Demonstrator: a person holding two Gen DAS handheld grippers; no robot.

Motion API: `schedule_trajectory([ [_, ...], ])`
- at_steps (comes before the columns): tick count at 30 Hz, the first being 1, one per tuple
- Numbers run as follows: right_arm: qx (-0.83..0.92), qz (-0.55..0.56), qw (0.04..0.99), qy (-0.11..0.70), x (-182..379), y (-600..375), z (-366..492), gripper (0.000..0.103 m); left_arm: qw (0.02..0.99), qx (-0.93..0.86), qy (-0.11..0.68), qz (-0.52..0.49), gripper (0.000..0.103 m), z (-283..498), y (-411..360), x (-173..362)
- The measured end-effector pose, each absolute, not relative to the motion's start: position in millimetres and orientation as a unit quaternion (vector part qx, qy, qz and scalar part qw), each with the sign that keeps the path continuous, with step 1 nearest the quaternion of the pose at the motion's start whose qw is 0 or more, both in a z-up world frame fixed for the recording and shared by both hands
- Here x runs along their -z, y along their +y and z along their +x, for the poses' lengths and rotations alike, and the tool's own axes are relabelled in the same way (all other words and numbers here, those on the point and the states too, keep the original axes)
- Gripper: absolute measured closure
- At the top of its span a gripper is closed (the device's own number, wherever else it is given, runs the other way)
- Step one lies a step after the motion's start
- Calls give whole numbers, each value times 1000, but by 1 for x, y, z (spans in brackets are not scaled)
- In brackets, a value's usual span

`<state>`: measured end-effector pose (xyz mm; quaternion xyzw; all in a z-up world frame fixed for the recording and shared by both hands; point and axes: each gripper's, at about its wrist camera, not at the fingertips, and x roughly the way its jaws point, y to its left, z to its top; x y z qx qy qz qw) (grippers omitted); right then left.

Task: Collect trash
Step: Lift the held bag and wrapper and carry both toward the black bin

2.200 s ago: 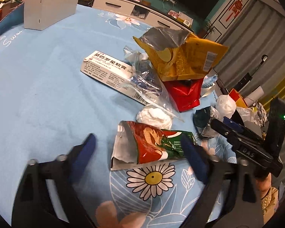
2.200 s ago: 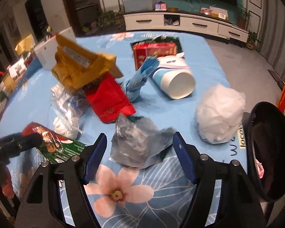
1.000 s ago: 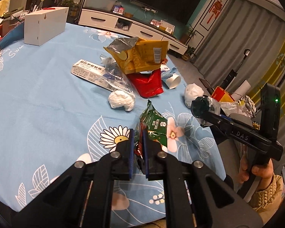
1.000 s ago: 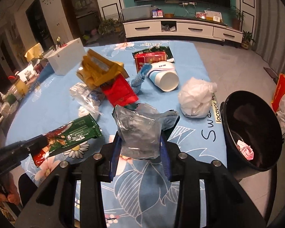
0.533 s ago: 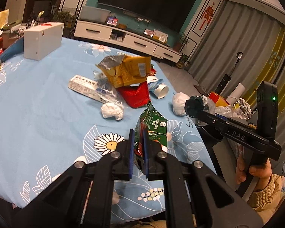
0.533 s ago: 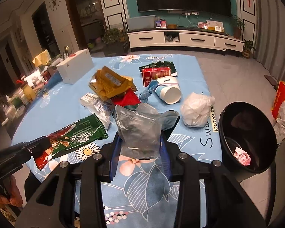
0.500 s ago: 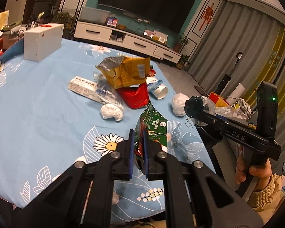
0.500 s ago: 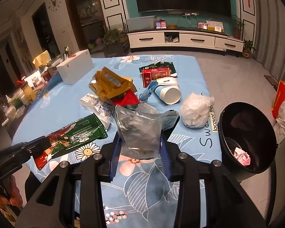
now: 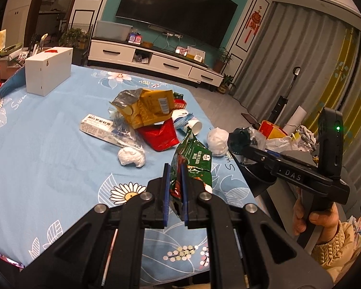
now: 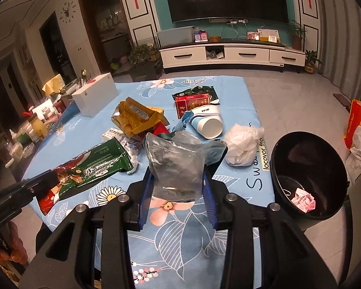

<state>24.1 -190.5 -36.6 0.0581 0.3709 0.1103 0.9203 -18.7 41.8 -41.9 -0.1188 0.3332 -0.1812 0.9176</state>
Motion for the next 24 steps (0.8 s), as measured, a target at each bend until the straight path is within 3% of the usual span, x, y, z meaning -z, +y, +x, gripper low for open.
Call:
schedule_trajectory([
  [24,-102,97,928,345,31,-226,20,64,924,198,317,-83,93,-14,6,22],
])
